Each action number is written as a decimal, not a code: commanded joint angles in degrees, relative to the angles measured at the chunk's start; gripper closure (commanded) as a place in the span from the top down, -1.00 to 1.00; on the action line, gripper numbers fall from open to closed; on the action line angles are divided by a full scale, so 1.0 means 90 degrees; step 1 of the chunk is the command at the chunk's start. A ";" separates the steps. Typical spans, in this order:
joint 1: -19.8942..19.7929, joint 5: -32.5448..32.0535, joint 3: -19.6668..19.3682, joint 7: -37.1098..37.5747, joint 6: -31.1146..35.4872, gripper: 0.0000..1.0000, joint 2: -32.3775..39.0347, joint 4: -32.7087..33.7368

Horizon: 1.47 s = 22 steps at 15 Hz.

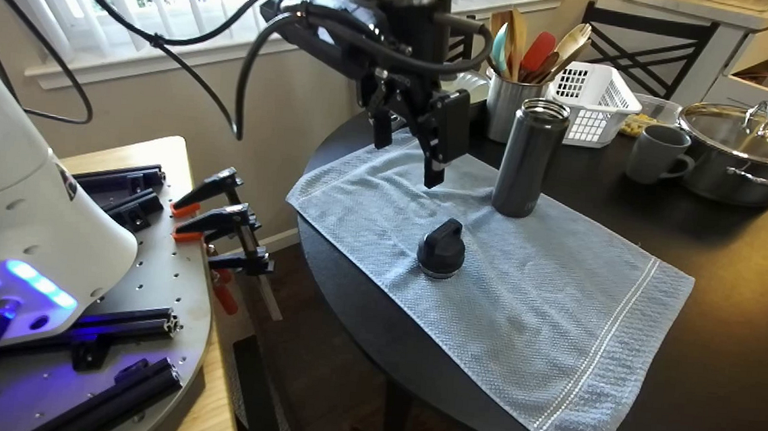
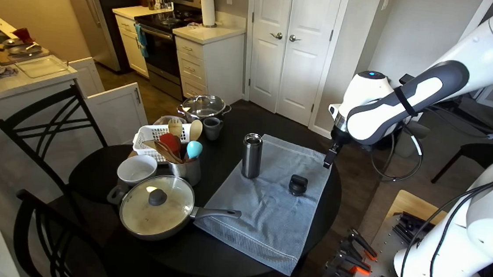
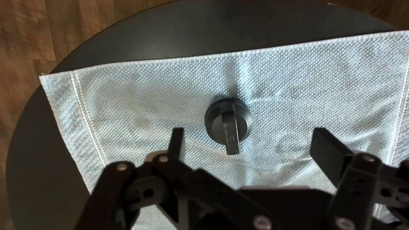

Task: Pick the lid up and place it on top of the bottle

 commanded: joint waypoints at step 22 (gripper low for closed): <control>0.0645 0.6444 0.0517 -0.6671 0.1468 1.00 0.4288 0.2481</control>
